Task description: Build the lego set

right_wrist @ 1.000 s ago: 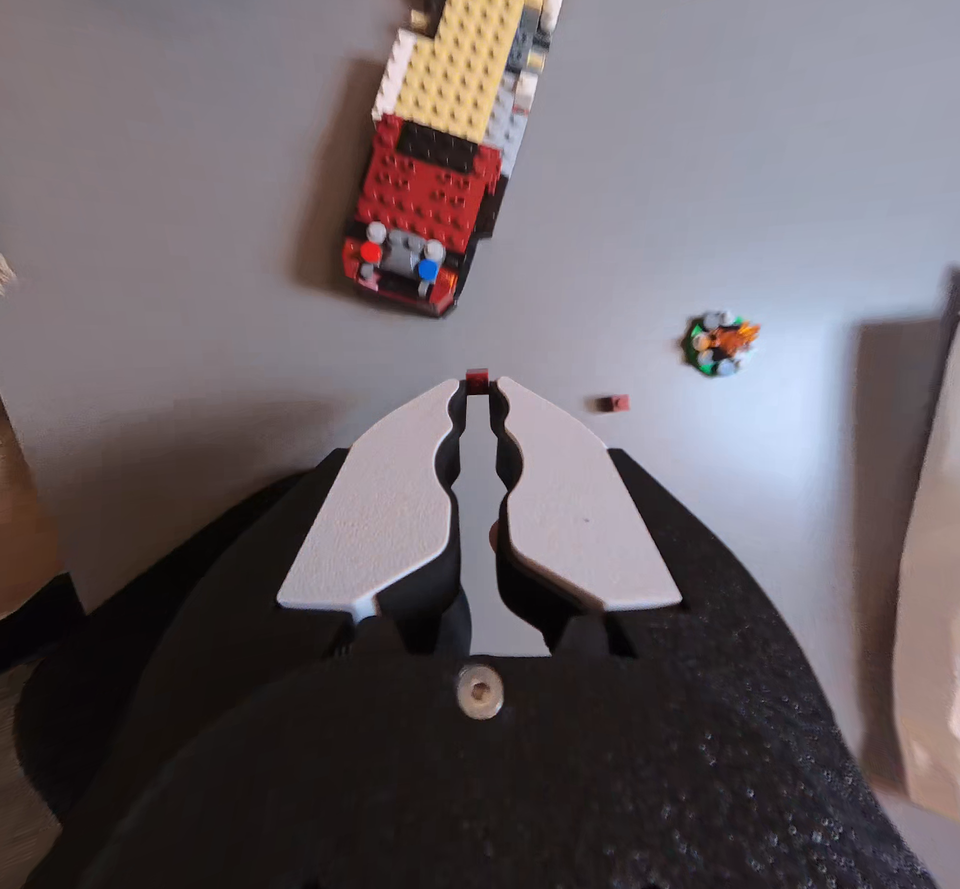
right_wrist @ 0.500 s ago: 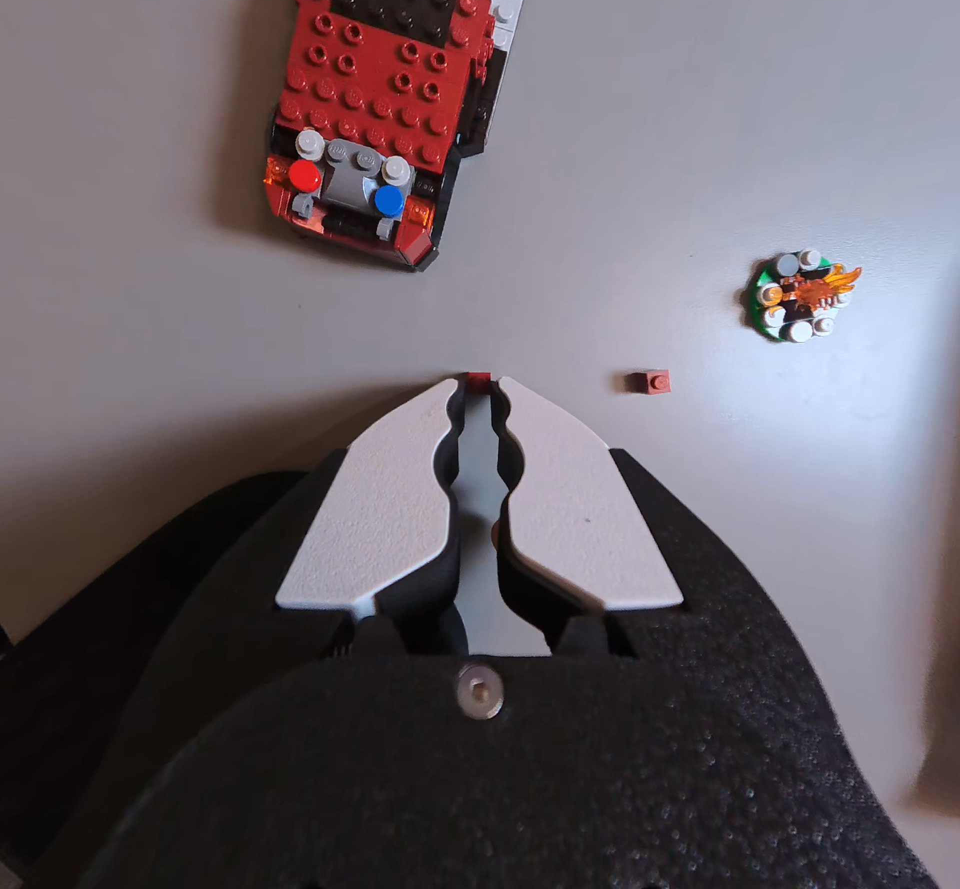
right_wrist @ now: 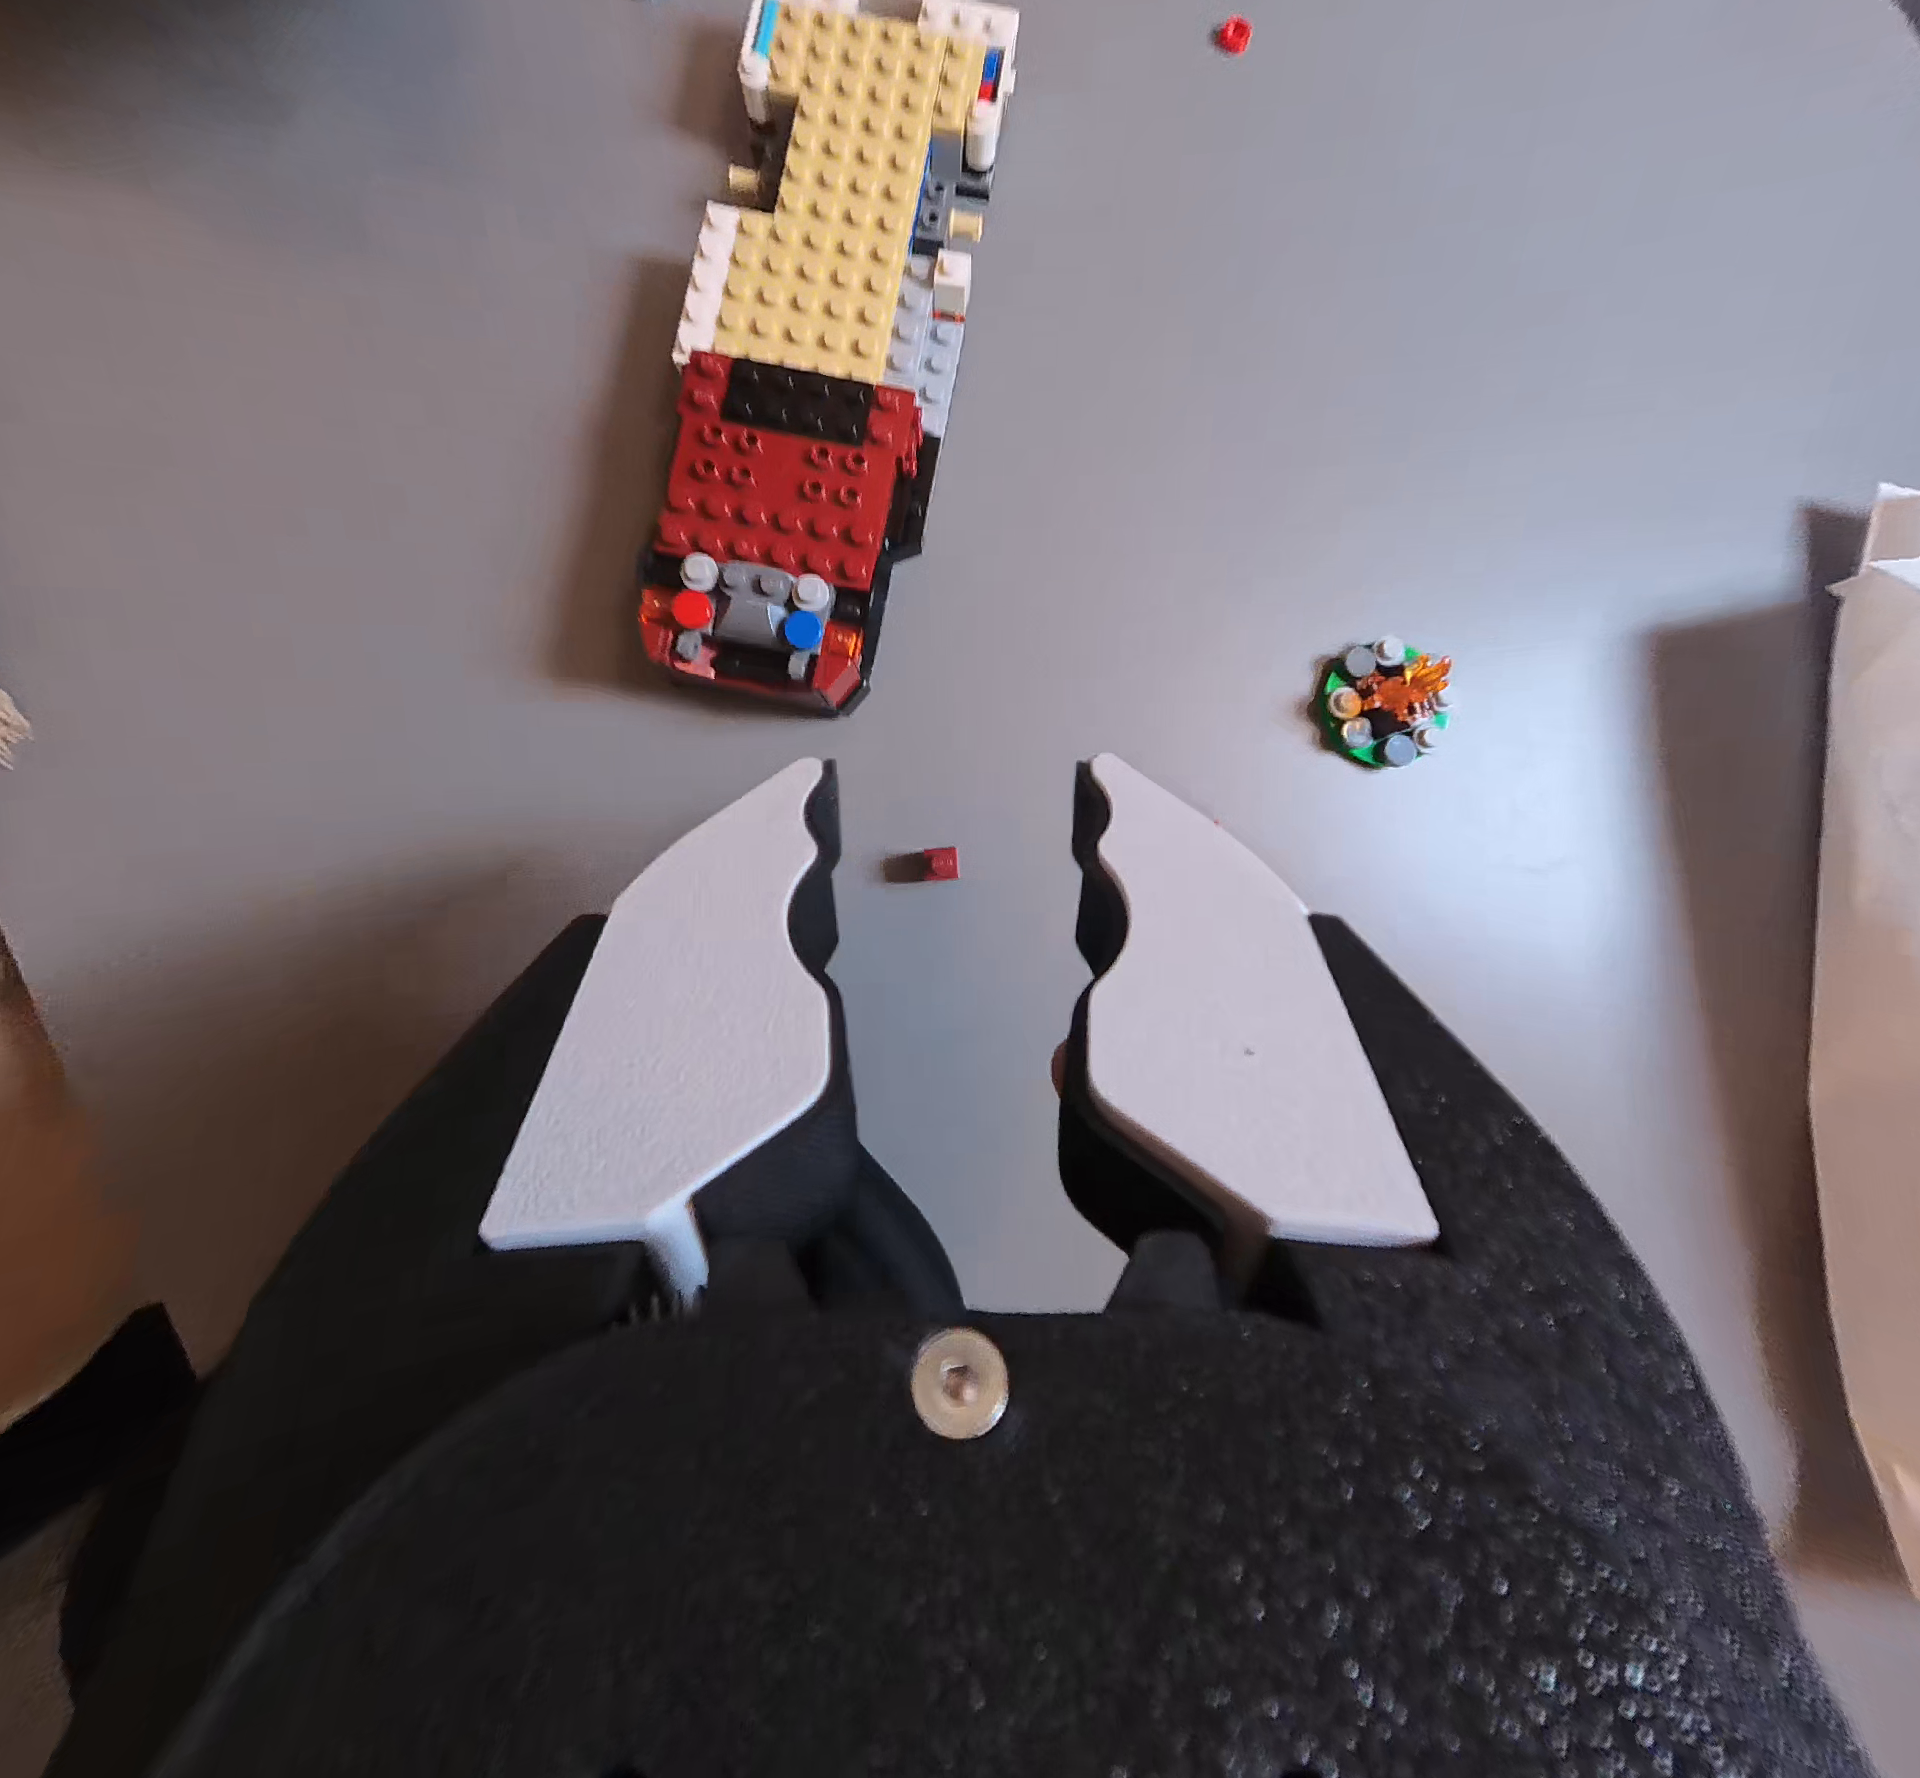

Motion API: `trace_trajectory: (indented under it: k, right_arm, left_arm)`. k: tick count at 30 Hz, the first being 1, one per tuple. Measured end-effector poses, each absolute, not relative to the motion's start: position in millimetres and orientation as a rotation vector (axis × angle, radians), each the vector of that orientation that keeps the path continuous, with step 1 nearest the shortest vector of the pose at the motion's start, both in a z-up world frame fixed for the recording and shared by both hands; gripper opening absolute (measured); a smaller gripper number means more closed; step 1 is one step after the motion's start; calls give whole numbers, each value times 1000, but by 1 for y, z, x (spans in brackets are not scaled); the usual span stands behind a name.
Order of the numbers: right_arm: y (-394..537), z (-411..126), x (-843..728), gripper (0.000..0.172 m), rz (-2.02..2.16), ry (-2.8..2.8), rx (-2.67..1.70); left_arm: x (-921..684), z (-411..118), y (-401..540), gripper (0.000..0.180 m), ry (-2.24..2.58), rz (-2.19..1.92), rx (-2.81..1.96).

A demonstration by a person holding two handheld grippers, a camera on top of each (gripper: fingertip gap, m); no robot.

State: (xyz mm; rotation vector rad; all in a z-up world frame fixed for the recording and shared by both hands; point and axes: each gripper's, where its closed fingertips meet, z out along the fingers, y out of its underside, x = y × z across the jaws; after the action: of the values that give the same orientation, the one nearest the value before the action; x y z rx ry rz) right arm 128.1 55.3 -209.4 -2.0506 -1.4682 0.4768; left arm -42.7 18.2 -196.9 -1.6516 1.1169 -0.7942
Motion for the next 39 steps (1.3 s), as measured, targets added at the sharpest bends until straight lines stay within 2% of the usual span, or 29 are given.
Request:
trace_trajectory:
  k: [8,23,26,30,32,35,39]
  right_arm:
    - [30,-230,87,63,512,-1434,-2089]
    - [36,-256,59,62,402,-1698,-2077]
    - [28,-256,61,62,433,-1920,-1942]
    - [20,-256,55,62,439,-2084,-1822]
    - [17,-256,49,62,452,-2132,-1763]
    - [17,-253,42,62,475,-2133,-1717]
    - [27,-228,47,64,558,-2000,-1729]
  left_arm:
    - [-43,-200,19,27,1122,-779,-1660]
    - [-48,-202,22,31,1136,-728,-1665]
    - [-51,-204,24,39,1142,-697,-1676]
    - [-50,-228,18,69,1261,-650,-1762]
    - [-49,-241,15,78,1333,-601,-1791]
    - [-49,-256,11,83,1407,-546,-1825]
    - [-51,-255,15,72,1410,-495,-1814]
